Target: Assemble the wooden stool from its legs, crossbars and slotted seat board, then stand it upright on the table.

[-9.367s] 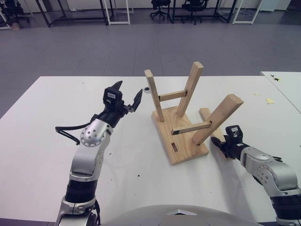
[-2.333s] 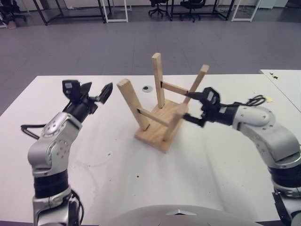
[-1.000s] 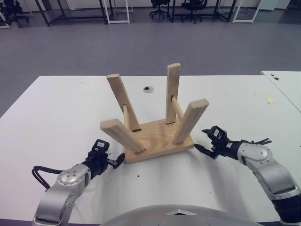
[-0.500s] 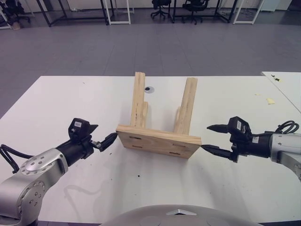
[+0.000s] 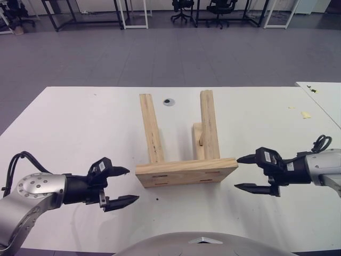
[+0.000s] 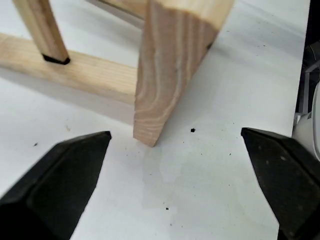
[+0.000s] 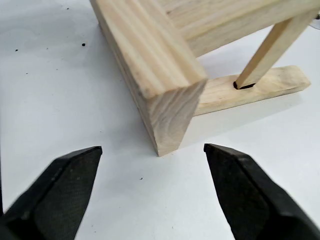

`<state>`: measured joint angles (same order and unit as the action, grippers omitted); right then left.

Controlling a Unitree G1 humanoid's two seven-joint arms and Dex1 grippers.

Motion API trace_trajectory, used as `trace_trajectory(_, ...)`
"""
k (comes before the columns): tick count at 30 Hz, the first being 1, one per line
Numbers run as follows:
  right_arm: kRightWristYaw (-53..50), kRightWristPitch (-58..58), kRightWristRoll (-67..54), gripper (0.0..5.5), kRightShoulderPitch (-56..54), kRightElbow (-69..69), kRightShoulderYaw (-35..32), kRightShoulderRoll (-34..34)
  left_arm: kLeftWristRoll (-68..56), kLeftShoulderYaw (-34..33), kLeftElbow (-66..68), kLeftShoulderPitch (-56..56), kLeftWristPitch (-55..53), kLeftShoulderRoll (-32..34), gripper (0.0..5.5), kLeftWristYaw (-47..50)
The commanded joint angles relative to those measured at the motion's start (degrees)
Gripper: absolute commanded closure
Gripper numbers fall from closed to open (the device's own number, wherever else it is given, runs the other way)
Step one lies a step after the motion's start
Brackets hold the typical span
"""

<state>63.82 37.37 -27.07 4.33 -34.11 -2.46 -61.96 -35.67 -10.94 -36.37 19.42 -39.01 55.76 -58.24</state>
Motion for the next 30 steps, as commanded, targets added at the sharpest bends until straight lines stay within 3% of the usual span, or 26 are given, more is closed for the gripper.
trace_trajectory(1, 1.1, -1.7, 1.3, 1.86, -5.2, 2.9, 4.7, 1.6, 2.3, 6.2, 3.2, -7.1, 3.3, -2.9, 0.95, -0.1)
trace_trajectory(6, 0.8, -3.0, 2.5, 2.82, -8.1, 4.6, 9.3, 4.5, 4.9, 10.8, 5.3, -9.6, 6.2, -3.1, 1.87, -1.6)
trace_trajectory(11, 0.2, -3.1, 1.5, 3.82, -9.3, 3.6, 9.6, 6.9, 6.2, 12.0, 7.4, -12.1, 8.7, -4.1, 2.84, -1.9)
trace_trajectory(15, 0.7, -2.7, -0.8, 4.01, -10.9, 1.8, 7.8, 7.3, 6.0, 10.8, 8.4, -14.7, 11.0, -4.2, 3.46, -2.3)
trace_trajectory(18, 2.4, 0.9, -8.7, 4.01, -16.4, 0.3, 2.4, 6.8, -0.5, 7.2, 5.7, -21.0, 8.6, -3.9, 3.51, -4.5)
trace_trajectory(21, 7.6, 10.5, -21.8, 4.01, -31.9, 5.7, -3.5, 3.2, -17.2, 2.5, 5.5, -36.3, -2.2, -0.1, 3.52, -7.6)
trace_trajectory(23, 12.8, 19.1, -29.3, 4.02, -44.7, 11.8, -3.7, 0.4, -28.8, 1.7, 12.0, -50.3, -13.3, 3.0, 3.56, -10.0)
trace_trajectory(27, 23.2, 41.2, -39.4, 4.12, -64.5, 23.9, 2.7, 0.3, -37.7, 7.3, 32.5, -75.0, -40.8, 4.4, 3.61, -18.7)
trace_trajectory(30, 26.0, 52.7, -42.4, 4.16, -74.3, 33.2, 9.4, 3.8, -37.4, 14.6, 42.4, -83.3, -52.2, 4.7, 3.87, -26.2)
